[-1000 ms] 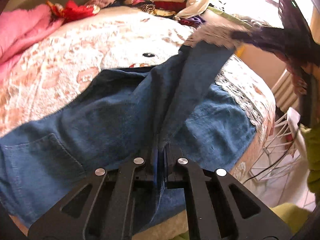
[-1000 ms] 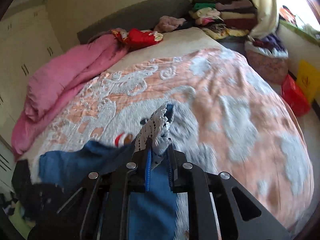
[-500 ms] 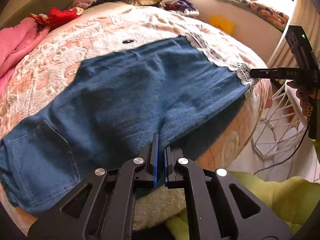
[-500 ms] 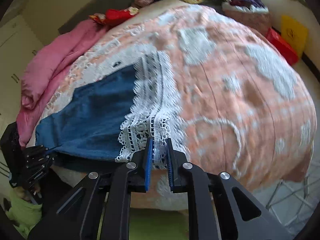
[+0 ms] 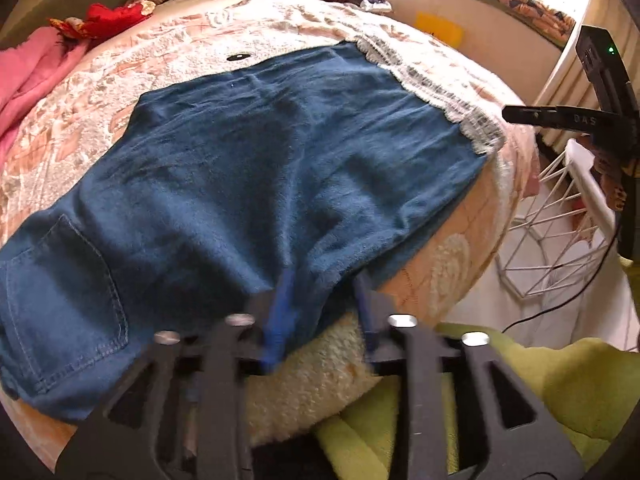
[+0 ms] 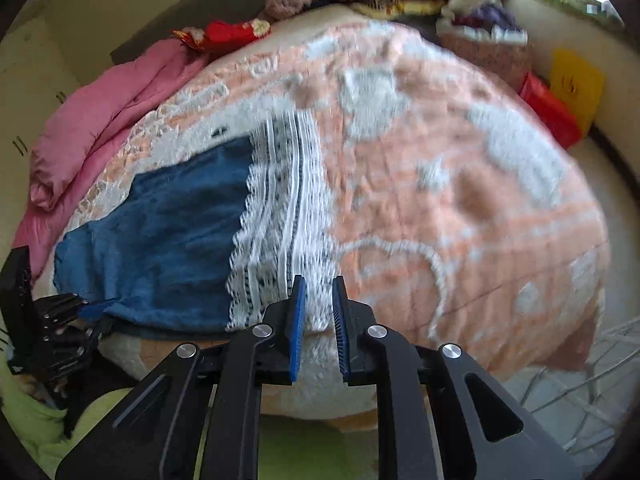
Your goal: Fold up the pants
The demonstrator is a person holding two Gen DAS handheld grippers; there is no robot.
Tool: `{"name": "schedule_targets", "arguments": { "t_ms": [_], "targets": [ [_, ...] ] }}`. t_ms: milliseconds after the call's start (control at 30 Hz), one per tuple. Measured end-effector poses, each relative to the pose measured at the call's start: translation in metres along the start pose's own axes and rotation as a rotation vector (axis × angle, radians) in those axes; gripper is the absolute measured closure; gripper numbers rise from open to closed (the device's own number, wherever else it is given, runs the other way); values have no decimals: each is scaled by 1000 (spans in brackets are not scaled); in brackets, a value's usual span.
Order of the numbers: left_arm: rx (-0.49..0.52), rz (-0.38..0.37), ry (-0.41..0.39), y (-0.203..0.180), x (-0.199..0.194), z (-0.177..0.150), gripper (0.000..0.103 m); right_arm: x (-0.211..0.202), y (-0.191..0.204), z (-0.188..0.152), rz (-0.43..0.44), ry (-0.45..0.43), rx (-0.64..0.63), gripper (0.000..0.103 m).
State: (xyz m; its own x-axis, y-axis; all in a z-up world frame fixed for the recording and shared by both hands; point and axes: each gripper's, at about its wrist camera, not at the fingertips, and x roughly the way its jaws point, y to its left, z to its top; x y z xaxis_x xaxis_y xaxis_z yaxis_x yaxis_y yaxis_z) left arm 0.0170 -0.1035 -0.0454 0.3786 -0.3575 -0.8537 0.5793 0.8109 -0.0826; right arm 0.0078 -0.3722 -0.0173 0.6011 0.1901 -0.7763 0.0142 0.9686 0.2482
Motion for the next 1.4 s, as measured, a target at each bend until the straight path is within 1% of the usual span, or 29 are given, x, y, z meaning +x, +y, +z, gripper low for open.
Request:
{"name": "schedule_targets", "arguments": {
  "t_ms": [33, 67, 100, 200, 233, 300, 333, 400, 433, 467, 533, 567, 600, 633, 667, 733, 800, 833, 900, 967, 1033, 1100, 1167, 1233, 1267, 1367, 1400],
  "targets": [
    [-1, -17, -14, 0, -6, -1, 66, -4, 3, 2, -6, -15, -22, 82],
    [-2, -25, -28, 0, -12, -3, 65, -7, 7, 4, -10, -26, -40, 79],
    [-3, -24, -43, 0, -18, -3, 59, -9, 13, 5, -5, -38, -61, 73],
    [-44, 25, -88, 16, -35, -4, 53, -2, 32, 4, 33, -27, -122, 73],
    [-75, 56, -99, 26, -40, -5, 51, 2, 40, 4, 41, -21, -144, 73],
    [-134, 119, -108, 45, -46, -6, 41, 12, 55, 2, 52, -9, -195, 72],
    [-168, 176, -107, 57, -48, -9, 39, 16, 62, 1, 57, -1, -216, 71],
    [-216, 299, -95, 76, -50, -14, 31, 25, 72, 0, 76, 18, -237, 70],
    [-244, 355, -84, 87, -50, -17, 29, 30, 76, 0, 82, 30, -243, 68],
    [-267, 393, -74, 95, -50, -20, 27, 33, 77, 0, 81, 38, -246, 67],
    [-324, 453, -43, 114, -49, -27, 26, 42, 77, -1, 60, 62, -252, 67],
    [-373, 459, -29, 126, -48, -31, 26, 46, 74, -2, 42, 80, -256, 67],
    [-408, 439, -30, 136, -50, -33, 26, 48, 71, -3, 26, 91, -259, 67],
    [-463, 379, -48, 147, -54, -36, 26, 50, 66, -5, 3, 102, -259, 68],
    [-485, 354, -62, 152, -57, -38, 26, 51, 60, -7, -14, 108, -256, 69],
    [-507, 333, -72, 159, -60, -40, 26, 52, 49, -9, -24, 117, -235, 74],
    [-535, 305, -76, 163, -59, -42, 26, 53, 41, -10, 5, 118, -203, 74],
    [-539, 298, -80, 163, -60, -43, 26, 53, 43, -10, -1, 118, -212, 74],
    [-534, 304, -84, 162, -60, -44, 26, 53, 50, -11, -27, 122, -258, 72],
    [-523, 329, -93, 158, -63, -43, 26, 49, 56, -11, -34, 121, -278, 71],
    [-489, 352, -124, 146, -70, -38, 26, 40, 61, -8, -13, 91, -280, 66],
    [-416, 315, -162, 123, -76, -26, 26, 32, 71, -4, 11, 49, -297, 63],
    [-346, 292, -183, 99, -77, -17, 26, 29, 80, -2, 37, 32, -315, 62],
    [-258, 289, -195, 73, -71, -6, 20, 33, 94, -2, 74, 32, -346, 59],
    [-225, 289, -192, 65, -67, -3, 15, 35, 97, -2, 83, 37, -355, 59],
    [-174, 284, -128, 51, -42, 0, 15, 47, 110, -4, 105, 62, -384, 57],
    [-170, 284, -87, 52, -29, -1, 15, 51, 111, -6, 104, 77, -383, 57]
  ]
}}
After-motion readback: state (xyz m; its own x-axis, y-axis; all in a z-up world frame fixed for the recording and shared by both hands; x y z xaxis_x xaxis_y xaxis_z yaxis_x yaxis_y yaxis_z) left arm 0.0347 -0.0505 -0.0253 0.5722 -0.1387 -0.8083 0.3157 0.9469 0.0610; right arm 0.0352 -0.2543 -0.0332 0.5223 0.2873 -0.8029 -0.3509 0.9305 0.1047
